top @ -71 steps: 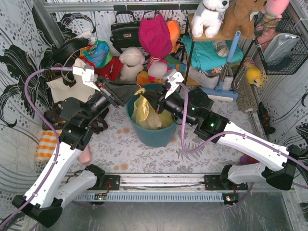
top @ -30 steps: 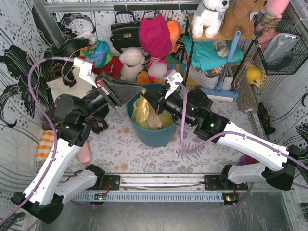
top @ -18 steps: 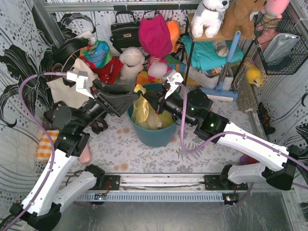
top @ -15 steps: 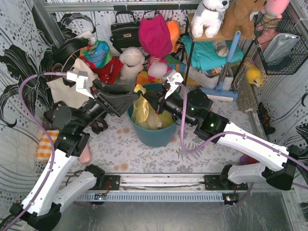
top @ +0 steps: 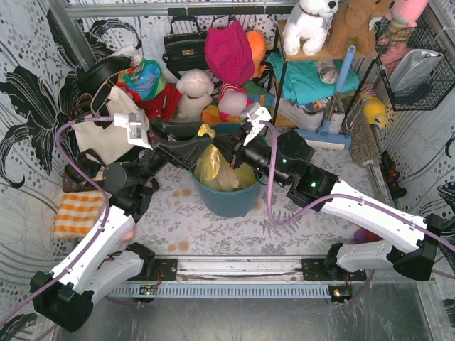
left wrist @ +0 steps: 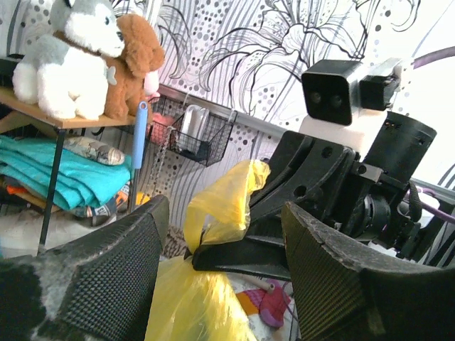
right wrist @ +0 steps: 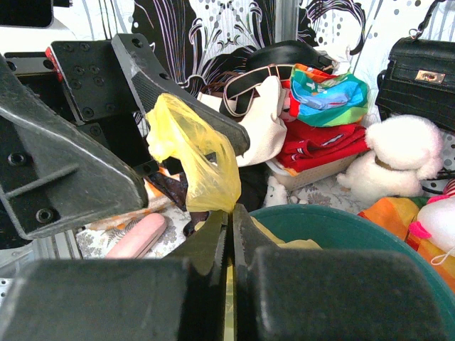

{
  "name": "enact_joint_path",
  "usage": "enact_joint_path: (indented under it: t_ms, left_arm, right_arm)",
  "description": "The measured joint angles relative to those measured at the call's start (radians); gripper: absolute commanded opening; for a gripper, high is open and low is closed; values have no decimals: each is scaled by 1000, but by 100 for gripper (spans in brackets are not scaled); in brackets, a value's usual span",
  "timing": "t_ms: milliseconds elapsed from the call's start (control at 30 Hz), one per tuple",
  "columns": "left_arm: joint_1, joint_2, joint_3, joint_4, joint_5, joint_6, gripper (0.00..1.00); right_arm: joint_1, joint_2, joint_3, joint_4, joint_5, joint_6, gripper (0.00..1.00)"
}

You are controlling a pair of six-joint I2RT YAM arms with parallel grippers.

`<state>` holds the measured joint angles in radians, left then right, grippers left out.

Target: Tie the trash bag

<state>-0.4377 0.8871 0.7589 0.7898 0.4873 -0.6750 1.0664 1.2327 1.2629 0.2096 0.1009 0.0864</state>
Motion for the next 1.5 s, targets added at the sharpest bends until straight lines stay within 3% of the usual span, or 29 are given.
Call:
enact_joint_path:
  t_ms: [200, 533, 667, 933, 1333, 1400, 1500]
  left_arm:
    - [-3, 34, -11, 104, -7, -39, 73]
    - [-113, 39, -17, 106, -132, -2, 74]
    - [-153, 40, -17, 90, -184, 43, 69]
    - [-164, 73, -17, 74, -249, 89, 40]
    - [-164, 83, -16, 78, -264, 113, 4]
    - [-164, 85, -15, 79, -263, 115, 9]
    - [-164, 87, -13, 80, -262, 119, 31]
  right_arm:
    - [0, 0, 0, 0, 0, 0, 0]
    - [0, 0, 0, 0, -1, 3, 0]
    - [0, 0, 0, 0, -4, 3, 0]
    - [0, 0, 0, 0, -4, 3, 0]
    - [-1, 0, 0, -3, -4, 7, 0]
    - [-1, 0, 0, -3, -4, 7, 0]
    - [-1, 0, 0, -3, -5, 7, 0]
